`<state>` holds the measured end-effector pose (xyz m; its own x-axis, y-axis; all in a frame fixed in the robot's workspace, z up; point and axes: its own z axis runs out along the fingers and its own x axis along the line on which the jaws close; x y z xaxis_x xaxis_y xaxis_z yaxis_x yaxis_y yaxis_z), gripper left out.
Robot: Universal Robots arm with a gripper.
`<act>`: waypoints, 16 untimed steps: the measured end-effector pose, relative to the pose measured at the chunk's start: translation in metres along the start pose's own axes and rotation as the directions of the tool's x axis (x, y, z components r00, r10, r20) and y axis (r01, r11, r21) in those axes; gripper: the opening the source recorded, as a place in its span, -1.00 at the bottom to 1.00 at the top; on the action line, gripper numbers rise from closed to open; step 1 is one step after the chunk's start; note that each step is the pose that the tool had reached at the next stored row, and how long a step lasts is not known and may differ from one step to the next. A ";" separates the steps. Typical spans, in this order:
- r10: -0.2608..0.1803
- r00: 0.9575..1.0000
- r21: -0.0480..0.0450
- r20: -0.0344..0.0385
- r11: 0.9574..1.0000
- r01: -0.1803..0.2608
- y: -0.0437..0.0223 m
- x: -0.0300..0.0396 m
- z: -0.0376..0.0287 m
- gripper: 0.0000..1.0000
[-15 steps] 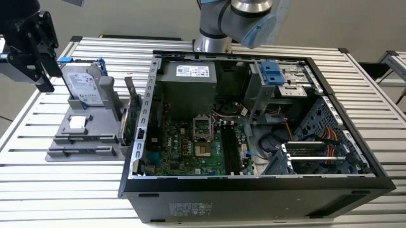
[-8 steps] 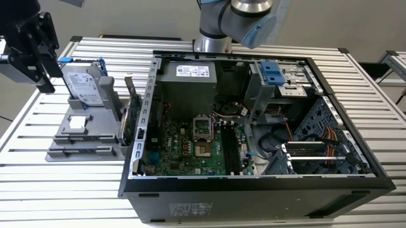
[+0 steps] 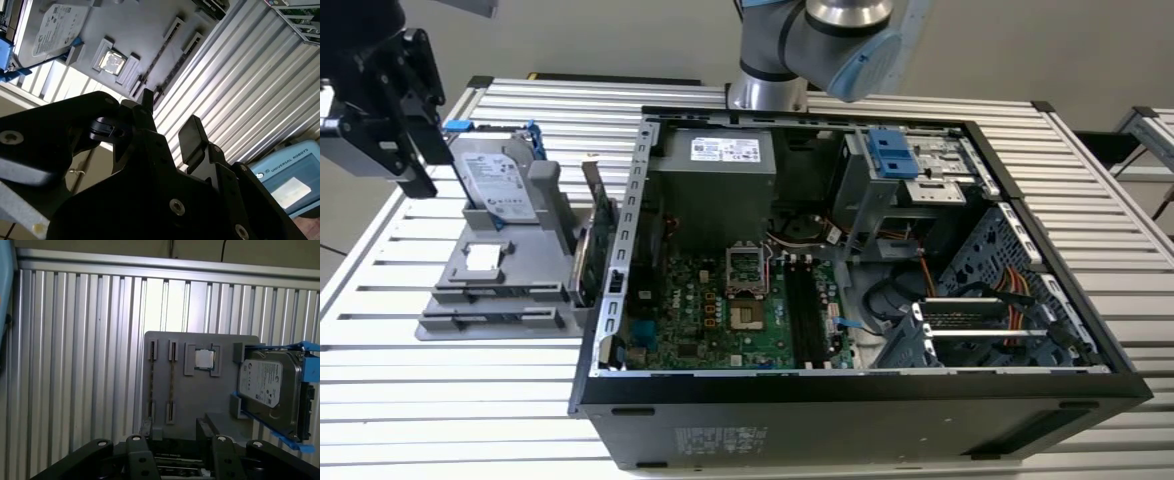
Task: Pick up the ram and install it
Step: 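Pick up the ram and move it above insertion slot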
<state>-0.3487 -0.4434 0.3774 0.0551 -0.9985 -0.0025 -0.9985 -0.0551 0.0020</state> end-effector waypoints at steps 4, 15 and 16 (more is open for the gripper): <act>0.000 1.000 0.001 0.000 1.000 0.000 0.0003 0.0000 0.0011 1.00; 0.000 1.000 0.003 0.000 1.000 0.000 0.0011 -0.0001 0.0039 1.00; 0.000 1.000 0.003 0.000 1.000 0.000 0.0012 -0.0001 0.0042 1.00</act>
<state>-0.3499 -0.4433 0.3732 0.0551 -0.9985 -0.0022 -0.9985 -0.0551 -0.0013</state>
